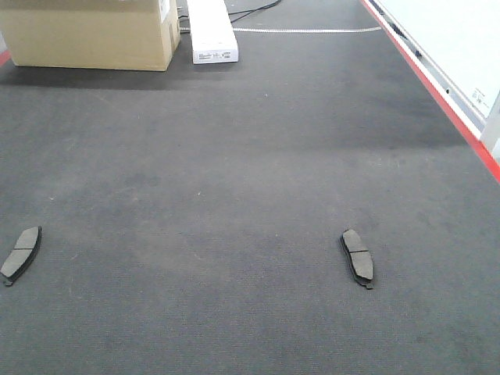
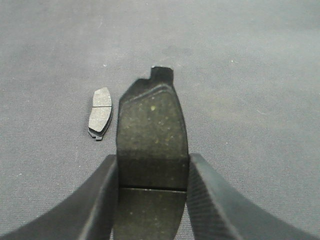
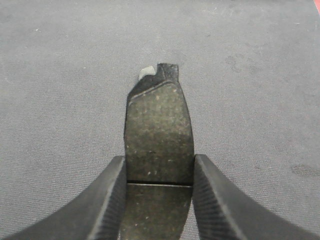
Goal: Move and align brake pads A on conveyor
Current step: 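Pull up to the conveyor and stop facing the placed brake pads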
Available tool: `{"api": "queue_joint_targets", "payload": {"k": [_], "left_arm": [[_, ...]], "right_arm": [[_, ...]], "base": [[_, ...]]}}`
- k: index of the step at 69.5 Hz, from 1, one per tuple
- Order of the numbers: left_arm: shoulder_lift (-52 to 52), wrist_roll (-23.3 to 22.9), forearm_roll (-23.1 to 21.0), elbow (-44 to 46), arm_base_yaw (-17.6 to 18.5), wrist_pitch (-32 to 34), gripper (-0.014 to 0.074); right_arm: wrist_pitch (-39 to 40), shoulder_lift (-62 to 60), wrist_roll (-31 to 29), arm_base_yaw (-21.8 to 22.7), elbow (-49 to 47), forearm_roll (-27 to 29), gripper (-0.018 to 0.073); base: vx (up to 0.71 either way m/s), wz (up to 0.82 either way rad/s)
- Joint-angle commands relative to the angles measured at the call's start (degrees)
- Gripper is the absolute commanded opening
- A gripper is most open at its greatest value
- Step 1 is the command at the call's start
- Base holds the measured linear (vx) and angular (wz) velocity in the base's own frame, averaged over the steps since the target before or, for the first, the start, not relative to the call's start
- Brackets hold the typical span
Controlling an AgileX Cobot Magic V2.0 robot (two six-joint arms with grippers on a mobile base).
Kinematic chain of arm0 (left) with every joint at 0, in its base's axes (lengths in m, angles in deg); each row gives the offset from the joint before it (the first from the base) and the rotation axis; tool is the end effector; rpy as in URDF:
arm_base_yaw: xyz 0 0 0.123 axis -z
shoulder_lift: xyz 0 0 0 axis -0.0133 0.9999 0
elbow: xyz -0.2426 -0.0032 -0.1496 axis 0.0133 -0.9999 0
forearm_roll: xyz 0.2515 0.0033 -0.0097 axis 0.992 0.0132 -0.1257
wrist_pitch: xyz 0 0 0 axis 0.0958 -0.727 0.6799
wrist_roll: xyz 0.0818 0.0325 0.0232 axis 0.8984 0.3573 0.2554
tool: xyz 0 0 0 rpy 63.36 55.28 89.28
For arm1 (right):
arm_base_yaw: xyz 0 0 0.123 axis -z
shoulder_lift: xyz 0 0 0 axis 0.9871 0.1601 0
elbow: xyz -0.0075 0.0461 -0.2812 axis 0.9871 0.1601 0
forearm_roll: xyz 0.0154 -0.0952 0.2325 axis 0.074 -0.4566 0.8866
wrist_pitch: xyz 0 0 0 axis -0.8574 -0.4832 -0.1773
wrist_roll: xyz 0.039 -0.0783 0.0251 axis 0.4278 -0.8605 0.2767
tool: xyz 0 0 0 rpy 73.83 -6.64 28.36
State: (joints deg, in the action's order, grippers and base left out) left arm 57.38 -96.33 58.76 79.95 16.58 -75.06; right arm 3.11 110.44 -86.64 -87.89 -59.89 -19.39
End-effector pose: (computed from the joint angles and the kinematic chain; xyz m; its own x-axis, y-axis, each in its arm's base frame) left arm 0.0603 0.0007 0.2917 -0.4687 -0.0223 -0.8831 0.0376 0.9983 -0.0451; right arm 0.0690 0.0121 0.2888 -0.5438 -0.0349 -0.8385 -0.1380 0.9893 0.0484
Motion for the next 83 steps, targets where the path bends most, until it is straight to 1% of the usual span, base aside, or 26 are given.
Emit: {"api": "queue_joint_targets", "payload": {"k": [1, 57, 61, 74, 78, 83], "left_arm": [[0.56, -0.1, 0.86, 1.63, 0.0, 4.8, -0.0006], [0.56, -0.1, 0.86, 1.63, 0.0, 5.22, -0.0006], [0.56, -0.1, 0.86, 1.63, 0.0, 6.32, -0.0006], [0.91, -0.1, 0.81, 1.86, 0.0, 14.85, -0.0006], [2.49, -0.41, 0.44, 2.23, 0.0, 15.35, -0.0006], [6.04, -0.47, -1.15, 3.83, 0.0, 13.82, -0.0006]], "right_arm": [[5.04, 0.79, -0.47, 0.26, -1.6, -0.21, -0.0004], [5.04, 0.79, -0.47, 0.26, -1.6, -0.21, -0.0004], [5.04, 0.79, -0.47, 0.26, -1.6, -0.21, -0.0004], [5.04, 0.79, -0.47, 0.26, -1.6, -0.21, -0.0004], [5.04, 0.79, -0.47, 0.26, -1.6, -0.21, -0.0004], [5.04, 0.79, -0.47, 0.26, -1.6, -0.21, -0.0004]], "base": [[0.0, 0.0], [0.0, 0.0], [0.0, 0.0], [0.0, 0.0], [0.0, 0.0], [0.0, 0.0]]}}
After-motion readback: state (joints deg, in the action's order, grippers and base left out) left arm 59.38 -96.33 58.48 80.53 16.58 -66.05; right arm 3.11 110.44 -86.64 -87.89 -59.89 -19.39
